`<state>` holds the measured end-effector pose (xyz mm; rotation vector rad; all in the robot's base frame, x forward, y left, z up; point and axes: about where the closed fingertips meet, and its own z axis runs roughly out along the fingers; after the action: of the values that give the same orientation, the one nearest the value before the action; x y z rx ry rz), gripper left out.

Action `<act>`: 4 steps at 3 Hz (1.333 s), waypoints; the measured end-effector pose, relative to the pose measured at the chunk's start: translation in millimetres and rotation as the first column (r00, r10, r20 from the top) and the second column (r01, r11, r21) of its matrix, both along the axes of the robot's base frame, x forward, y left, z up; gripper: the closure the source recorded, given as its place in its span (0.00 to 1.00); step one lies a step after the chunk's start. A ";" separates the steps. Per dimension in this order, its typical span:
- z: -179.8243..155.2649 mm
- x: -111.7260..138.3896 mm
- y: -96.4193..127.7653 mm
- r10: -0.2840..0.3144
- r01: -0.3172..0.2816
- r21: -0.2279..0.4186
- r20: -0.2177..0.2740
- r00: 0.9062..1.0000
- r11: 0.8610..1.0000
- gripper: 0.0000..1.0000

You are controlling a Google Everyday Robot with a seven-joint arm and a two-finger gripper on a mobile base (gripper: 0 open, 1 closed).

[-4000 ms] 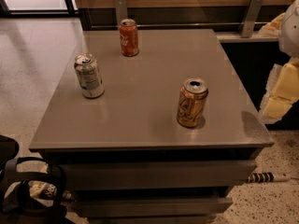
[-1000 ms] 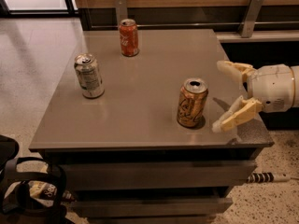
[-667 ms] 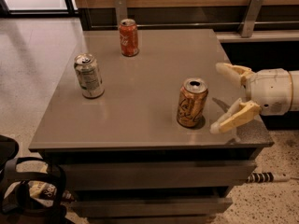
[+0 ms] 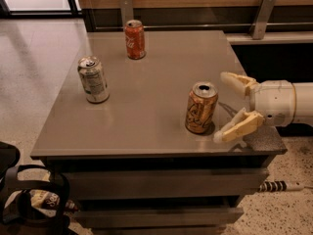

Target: Knock orange can over

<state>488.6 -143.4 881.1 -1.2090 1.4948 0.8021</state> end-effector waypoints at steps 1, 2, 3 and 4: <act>-9.0 4.4 1.1 -0.003 0.003 0.037 -0.013 1.000 0.999 0.00; -19.5 7.1 3.2 0.005 -0.004 0.072 -0.008 1.000 0.997 0.24; -23.7 8.1 8.0 0.021 -0.021 0.083 -0.003 1.000 0.996 0.57; -22.9 8.0 10.5 0.026 -0.025 0.083 -0.002 1.000 0.996 0.86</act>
Offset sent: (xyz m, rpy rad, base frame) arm 0.0092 -0.0035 -0.0293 0.1020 0.0051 -0.0090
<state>496.5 -132.8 858.2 -1.1675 1.4374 0.8752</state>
